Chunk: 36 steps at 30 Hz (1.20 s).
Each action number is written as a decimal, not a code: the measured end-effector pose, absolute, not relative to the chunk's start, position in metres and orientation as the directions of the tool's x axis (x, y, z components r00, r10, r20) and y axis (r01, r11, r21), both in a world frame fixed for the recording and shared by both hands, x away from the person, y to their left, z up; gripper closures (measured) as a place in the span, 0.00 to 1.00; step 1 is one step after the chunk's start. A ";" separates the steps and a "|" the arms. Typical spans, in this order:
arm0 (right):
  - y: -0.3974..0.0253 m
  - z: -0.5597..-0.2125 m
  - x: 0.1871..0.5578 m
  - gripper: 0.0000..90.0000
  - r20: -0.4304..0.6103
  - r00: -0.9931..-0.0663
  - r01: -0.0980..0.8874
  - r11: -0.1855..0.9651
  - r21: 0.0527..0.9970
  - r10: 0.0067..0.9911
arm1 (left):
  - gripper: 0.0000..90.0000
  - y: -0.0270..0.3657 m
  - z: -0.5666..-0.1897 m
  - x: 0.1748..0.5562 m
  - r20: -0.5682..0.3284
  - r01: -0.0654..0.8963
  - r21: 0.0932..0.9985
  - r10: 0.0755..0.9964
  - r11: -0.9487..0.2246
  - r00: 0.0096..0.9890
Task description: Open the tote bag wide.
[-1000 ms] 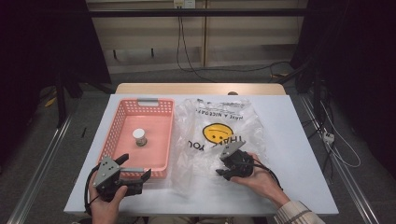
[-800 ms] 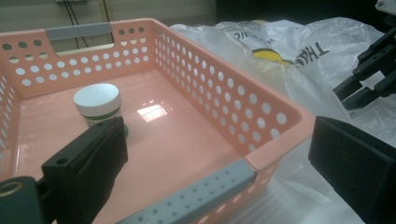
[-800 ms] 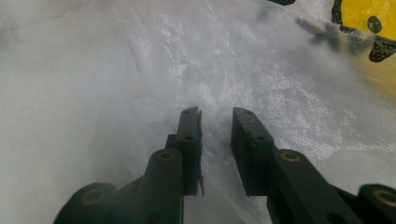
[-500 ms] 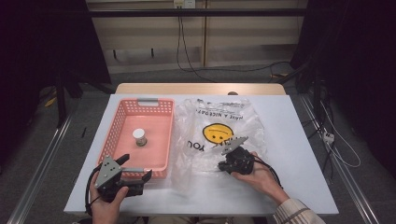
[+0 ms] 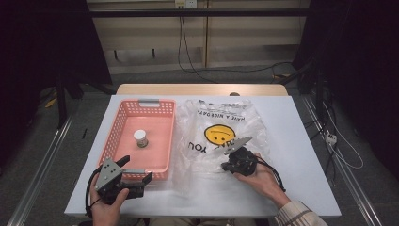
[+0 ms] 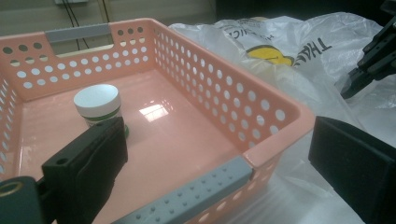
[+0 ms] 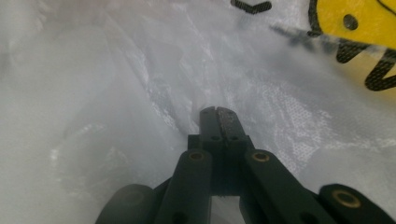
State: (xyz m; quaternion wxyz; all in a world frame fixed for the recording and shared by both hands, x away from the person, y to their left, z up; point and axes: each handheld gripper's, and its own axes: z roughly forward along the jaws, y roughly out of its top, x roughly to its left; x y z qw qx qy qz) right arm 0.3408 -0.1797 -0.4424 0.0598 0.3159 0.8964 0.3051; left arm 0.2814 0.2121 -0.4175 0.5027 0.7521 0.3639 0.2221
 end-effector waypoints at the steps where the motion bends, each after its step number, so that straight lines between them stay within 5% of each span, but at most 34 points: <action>1: -0.180 -0.440 0.340 1.00 0.092 -0.789 0.533 0.602 0.594 0.608 | 0.05 0.212 -0.418 0.281 -0.033 0.325 0.917 0.770 -0.230 0.637; 36: -0.200 -0.394 0.343 1.00 0.101 -0.751 0.493 0.452 0.743 0.653 | 0.05 0.211 -0.418 0.283 -0.028 0.321 0.917 0.765 -0.236 0.644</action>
